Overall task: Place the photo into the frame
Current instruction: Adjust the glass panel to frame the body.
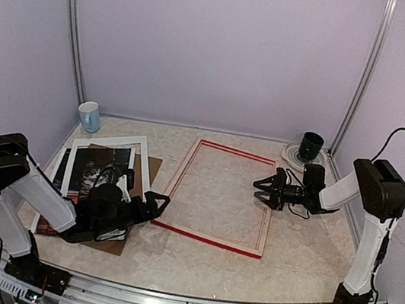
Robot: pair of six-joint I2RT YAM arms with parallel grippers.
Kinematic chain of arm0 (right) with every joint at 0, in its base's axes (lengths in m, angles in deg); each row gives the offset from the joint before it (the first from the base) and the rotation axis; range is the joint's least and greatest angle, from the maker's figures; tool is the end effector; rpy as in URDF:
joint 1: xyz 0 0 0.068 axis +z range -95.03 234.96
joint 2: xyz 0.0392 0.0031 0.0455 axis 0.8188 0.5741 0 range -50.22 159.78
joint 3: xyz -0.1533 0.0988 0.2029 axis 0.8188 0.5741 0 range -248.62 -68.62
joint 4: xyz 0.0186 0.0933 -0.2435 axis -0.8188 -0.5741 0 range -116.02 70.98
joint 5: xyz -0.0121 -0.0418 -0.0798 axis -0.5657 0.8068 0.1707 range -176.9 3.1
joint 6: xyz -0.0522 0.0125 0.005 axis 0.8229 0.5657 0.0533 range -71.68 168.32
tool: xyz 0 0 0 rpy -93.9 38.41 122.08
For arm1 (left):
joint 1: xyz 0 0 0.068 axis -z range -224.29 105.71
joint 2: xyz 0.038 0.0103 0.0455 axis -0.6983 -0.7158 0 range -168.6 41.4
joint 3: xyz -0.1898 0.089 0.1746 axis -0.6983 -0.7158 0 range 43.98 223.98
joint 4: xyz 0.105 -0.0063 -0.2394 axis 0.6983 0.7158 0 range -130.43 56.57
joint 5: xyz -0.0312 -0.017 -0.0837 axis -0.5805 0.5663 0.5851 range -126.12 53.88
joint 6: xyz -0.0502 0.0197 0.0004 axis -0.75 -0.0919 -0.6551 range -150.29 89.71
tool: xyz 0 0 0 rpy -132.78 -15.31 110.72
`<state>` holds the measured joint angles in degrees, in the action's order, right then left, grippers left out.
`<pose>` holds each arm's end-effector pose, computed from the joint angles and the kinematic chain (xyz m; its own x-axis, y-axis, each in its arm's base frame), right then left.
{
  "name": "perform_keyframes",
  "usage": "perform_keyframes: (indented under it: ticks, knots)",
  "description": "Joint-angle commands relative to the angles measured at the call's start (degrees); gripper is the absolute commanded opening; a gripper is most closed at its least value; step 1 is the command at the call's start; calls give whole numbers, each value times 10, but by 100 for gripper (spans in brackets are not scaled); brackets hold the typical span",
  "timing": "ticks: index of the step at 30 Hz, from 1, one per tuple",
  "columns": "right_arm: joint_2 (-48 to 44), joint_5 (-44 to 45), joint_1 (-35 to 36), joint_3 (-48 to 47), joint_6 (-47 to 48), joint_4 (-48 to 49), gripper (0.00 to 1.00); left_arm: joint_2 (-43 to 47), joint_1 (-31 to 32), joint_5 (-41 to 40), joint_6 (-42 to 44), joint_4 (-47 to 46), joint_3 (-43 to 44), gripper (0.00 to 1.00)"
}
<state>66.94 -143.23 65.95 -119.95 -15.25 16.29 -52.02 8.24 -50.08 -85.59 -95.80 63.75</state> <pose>0.3636 0.1008 0.1018 -0.9468 0.3219 -0.0049 0.0862 0.2682 0.9595 0.1682 -0.2054 0.1247 -0.6273 -0.4931 -0.6028 0.2023 0.6443 -0.7375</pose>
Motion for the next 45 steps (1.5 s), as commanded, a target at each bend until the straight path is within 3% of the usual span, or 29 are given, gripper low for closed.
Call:
perform_keyframes:
  ticks: [1, 9, 17, 29, 45]
  knots:
    - [32, -20, -6, -38, 23, -37, 45, -8, 5, 2, -3, -19, 2, 99]
    - [43, -35, -11, -41, 29, -28, 20, -10, 8, 2, -5, -20, 3, 99]
    - [37, -72, -11, -37, -19, 74, 7, -21, 10, 7, -5, -21, 15, 99]
    - [27, -98, -11, -19, -164, 279, 5, -14, 11, 6, -3, -12, 17, 99]
    - [-26, -84, 35, -74, -221, 319, 5, 40, 10, -27, 10, 18, 5, 99]
